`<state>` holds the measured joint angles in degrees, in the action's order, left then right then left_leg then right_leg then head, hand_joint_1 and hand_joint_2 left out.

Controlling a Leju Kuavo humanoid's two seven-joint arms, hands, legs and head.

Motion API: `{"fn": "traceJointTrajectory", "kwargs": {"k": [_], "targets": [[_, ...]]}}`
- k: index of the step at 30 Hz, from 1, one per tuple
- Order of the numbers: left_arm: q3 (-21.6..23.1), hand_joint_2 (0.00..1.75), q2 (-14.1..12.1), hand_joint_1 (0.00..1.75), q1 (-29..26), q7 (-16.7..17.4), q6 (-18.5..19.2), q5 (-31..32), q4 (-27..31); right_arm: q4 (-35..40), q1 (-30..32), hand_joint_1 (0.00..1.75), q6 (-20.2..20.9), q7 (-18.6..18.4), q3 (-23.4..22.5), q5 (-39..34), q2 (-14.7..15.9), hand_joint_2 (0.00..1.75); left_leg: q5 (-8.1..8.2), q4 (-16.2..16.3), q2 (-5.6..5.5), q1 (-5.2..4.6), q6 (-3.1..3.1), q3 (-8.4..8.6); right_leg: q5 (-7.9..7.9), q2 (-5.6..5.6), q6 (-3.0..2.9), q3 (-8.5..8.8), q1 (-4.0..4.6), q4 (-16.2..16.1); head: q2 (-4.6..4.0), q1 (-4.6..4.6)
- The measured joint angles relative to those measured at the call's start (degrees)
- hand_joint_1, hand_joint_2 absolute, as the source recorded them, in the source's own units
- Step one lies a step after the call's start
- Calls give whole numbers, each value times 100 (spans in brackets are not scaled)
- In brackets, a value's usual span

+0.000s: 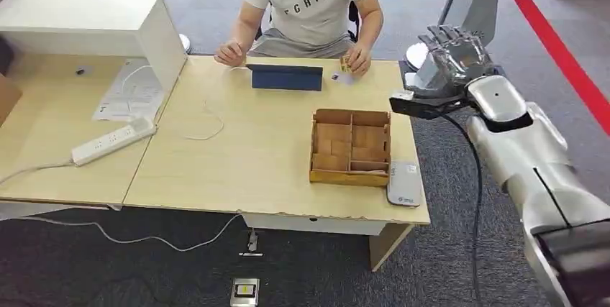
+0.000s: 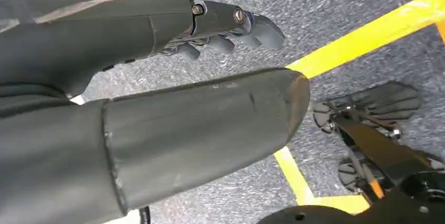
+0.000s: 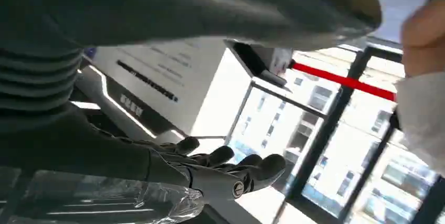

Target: Pass the card to the sensor for recognition and then transmit it.

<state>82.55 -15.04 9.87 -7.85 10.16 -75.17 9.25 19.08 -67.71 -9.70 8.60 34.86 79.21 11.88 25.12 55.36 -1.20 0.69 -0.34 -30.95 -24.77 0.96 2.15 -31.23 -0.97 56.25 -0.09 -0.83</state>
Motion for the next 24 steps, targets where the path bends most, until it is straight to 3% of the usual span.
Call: {"fn": "traceJointTrajectory", "kwargs": {"k": [2,6,9,11,13,15,19,24], "targets": [[0,0,-6,0,5,55,-22,-133,-2,-41,53,0,238,-336,-133,-381,387,0,1,5,1,0,1,5,0,0,0,-1,0,-5,0,4],[0,0,-6,0,-31,103,-94,-255,0,-107,402,0,515,-633,-600,-1005,1228,0,6,6,-18,3,8,4,-4,-18,4,10,3,-13,0,0],[-4,0,-6,0,-25,166,-144,-354,-2,-153,1136,0,758,-874,-1021,-1564,1851,0,17,6,-26,12,18,15,-11,-26,11,39,13,-28,0,-7],[-11,0,-4,0,-38,221,-210,-385,0,-188,1714,0,900,-1038,-1419,-2567,2158,0,26,1,-36,12,23,9,-13,-32,12,41,13,-27,0,4],[-20,0,-4,0,-34,242,-269,-439,-2,-212,2450,0,979,-975,-2061,-3686,2419,0,33,4,-41,13,21,16,-23,-34,14,40,13,-30,0,0],[-39,0,-4,0,-38,269,-315,-476,0,-251,3217,0,1031,-847,-2705,-4274,2592,0,44,-3,-51,13,20,9,-33,-39,12,53,14,-26,0,2],[-94,0,-2,0,-22,315,-359,-505,0,-334,4512,0,1103,-644,-3690,-4527,2624,0,52,-11,-50,14,15,24,-49,-39,2,57,14,-24,0,2],[-116,0,-2,0,-8,431,-446,-581,0,-479,5579,0,955,-729,-4445,-4474,2209,0,58,-18,-41,20,3,38,-61,-36,-10,61,21,-20,0,-2]]}}
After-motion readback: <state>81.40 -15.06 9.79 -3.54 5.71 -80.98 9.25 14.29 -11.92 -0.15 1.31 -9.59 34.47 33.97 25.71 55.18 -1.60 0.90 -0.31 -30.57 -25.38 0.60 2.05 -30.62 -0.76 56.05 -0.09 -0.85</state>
